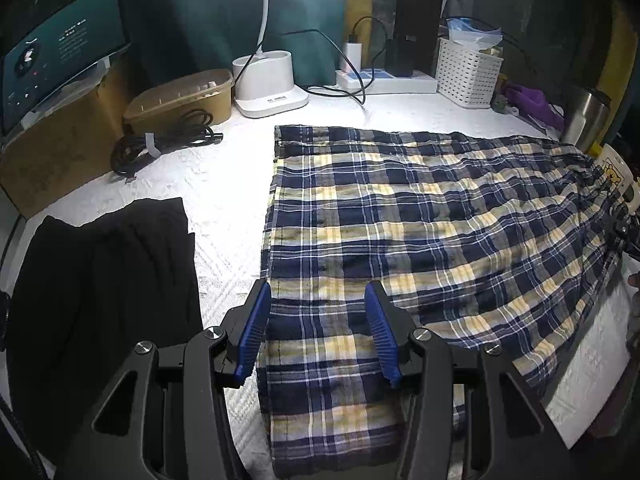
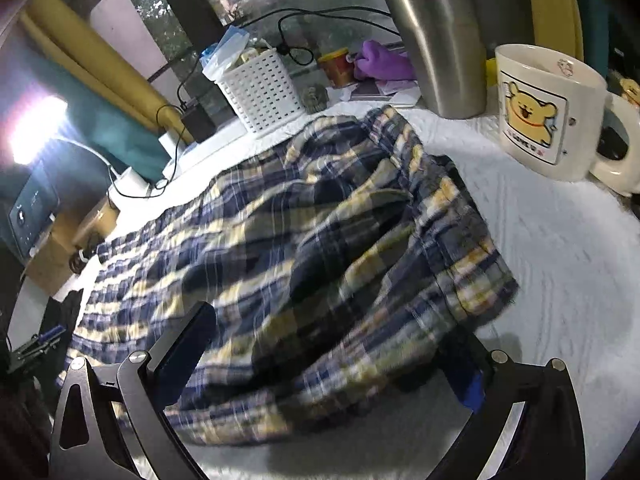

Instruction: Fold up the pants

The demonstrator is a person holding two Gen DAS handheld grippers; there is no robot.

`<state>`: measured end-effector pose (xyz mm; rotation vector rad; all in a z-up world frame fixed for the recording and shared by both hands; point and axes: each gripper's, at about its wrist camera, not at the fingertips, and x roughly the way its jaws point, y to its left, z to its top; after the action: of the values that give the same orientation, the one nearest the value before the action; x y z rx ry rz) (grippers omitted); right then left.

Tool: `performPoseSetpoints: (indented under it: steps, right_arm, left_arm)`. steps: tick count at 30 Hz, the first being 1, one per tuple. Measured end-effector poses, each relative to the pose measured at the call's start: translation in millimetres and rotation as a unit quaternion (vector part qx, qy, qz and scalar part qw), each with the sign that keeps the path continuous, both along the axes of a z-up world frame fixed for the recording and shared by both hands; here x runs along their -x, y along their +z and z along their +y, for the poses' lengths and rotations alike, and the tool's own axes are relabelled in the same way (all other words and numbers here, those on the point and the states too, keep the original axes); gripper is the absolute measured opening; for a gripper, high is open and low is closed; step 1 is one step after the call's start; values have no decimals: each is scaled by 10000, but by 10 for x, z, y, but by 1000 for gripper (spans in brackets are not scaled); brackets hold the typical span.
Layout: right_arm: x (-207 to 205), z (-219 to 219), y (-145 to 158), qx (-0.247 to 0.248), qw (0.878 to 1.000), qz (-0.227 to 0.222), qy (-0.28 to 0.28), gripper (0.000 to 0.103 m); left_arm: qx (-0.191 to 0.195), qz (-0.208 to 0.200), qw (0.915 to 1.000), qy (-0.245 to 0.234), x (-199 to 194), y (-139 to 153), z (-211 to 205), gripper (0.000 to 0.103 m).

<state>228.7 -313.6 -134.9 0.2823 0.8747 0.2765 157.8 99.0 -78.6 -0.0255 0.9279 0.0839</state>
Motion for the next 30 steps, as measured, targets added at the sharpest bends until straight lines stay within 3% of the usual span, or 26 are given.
performPoseSetpoints:
  steps: [5, 7, 8, 9, 11, 14, 21, 30]
  right_arm:
    - [-157, 43, 4, -163, 9999, -14, 14, 100]
    - [-211, 52, 1, -249, 9997, -15, 25, 72]
    - [-252, 59, -20, -266, 9996, 50, 43, 45]
    - [-273, 48, -43, -268, 9995, 119, 79, 36]
    - [-288, 49, -59, -336, 9992, 124, 168, 36]
    - [-280, 60, -50, -390, 9989, 75, 237, 23]
    - [-223, 53, 107, -409, 9987, -147, 270, 14]
    - [-154, 240, 408, -164, 9978, -456, 455, 13]
  left_arm:
    - [-6, 17, 10000, 28, -39, 4, 5, 48]
    - [8, 5, 10000, 56, -38, 12, 24, 48]
    - [15, 3, 10000, 73, -38, 12, 33, 48]
    - [29, 4, 9999, 103, -35, 10, 49, 48]
    - [70, 15, 9999, 157, -29, -1, 80, 48]
    - [115, 43, 9997, 230, -23, -24, 124, 48]
    - [201, 23, 9995, 245, -27, -27, 171, 48]
    - [343, -114, 9990, 248, -14, -5, 231, 48]
